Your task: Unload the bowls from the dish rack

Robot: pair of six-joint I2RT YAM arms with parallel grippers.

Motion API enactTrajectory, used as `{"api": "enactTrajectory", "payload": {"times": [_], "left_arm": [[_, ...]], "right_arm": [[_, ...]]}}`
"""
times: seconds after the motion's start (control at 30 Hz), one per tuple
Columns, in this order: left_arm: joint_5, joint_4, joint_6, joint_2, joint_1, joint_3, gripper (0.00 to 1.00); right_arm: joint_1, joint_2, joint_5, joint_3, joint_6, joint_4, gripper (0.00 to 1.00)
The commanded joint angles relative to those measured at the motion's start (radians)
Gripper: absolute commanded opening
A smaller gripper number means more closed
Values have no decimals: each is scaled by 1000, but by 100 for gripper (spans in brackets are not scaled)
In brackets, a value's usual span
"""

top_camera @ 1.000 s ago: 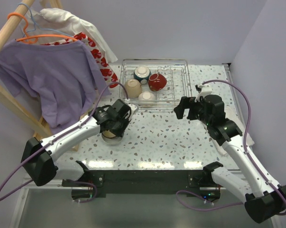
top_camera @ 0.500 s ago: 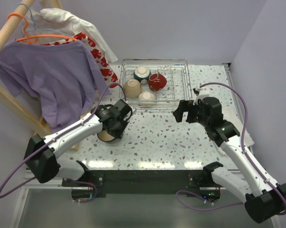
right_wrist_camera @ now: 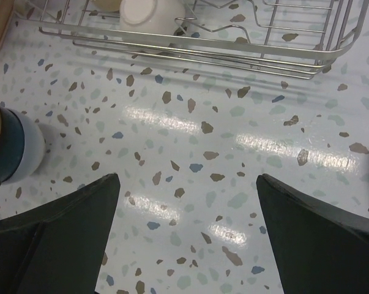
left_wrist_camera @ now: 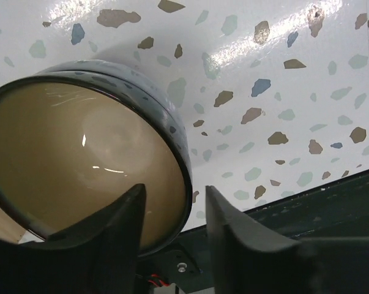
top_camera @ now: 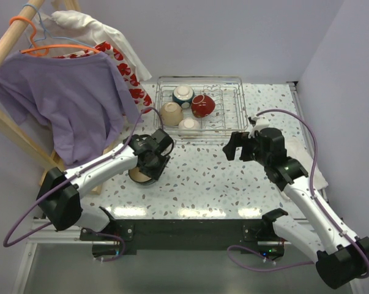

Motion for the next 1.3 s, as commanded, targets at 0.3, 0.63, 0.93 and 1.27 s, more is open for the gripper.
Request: {"api": "enactTrajectory", "payload": {"times": [0.3,0.63,0.93,1.27], "left_arm": [[-21,70,-94,-160,-8,61,85],[-178,284,-130,-395,31,-93,99],[-373,571,-38,-766,41,-377,100],[-449,726,19,-1053,41,-566,100]], "right_arm": [[0,38,-110,7,67,101,99],[0,167,-233,83,156,207,99],[-14,391,-172,286,221,249,99],[-25,727,-20,552,339,310,99]]}}
